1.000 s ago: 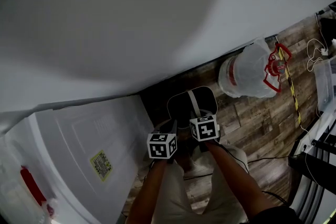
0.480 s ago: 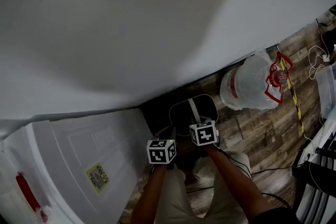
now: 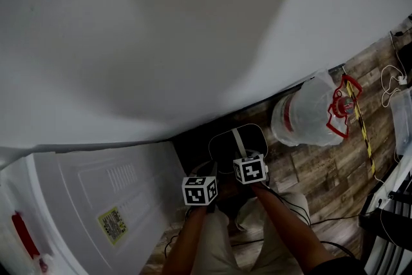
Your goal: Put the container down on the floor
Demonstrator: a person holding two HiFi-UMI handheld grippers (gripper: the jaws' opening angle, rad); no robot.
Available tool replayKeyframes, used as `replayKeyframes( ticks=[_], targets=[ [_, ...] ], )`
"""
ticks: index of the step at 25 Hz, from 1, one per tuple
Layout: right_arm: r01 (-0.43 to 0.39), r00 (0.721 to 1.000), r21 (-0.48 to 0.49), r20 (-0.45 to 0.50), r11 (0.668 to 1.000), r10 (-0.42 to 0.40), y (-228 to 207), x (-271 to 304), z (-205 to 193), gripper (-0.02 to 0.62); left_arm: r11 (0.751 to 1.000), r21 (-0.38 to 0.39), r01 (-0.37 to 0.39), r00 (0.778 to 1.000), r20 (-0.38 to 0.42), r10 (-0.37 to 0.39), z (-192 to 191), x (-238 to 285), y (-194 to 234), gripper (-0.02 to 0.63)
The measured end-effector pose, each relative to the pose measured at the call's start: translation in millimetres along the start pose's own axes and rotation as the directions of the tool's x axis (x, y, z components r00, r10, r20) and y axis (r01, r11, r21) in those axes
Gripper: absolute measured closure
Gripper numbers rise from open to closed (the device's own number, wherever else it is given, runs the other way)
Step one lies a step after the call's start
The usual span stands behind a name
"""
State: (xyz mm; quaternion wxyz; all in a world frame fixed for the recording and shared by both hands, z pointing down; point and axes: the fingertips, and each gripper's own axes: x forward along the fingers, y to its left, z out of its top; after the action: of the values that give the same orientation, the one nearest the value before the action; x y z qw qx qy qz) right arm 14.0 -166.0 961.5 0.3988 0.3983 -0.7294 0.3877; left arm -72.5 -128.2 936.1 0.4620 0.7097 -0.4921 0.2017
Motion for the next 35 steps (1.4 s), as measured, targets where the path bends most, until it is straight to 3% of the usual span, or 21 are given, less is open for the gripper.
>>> replayKeyframes(
  ticks=[16,35],
  targets=[
    [-0.005,1.0,-0.018,0.023,1.0,0.006,-1.1,15.7,0.4,0.561,1.0,-0.003,0.0,1.0,-0.008,0.0,-7.2,20.4,11.2,0.589],
    [0.073,0.997,-0.026,0.002,0.997,-0.073,-26.3,5.1,-14.8,0.561,0.999,0.014,-0.036,0.999,-0.029,0.037,-9.3,8.1,0.5,0.589]
  ],
)
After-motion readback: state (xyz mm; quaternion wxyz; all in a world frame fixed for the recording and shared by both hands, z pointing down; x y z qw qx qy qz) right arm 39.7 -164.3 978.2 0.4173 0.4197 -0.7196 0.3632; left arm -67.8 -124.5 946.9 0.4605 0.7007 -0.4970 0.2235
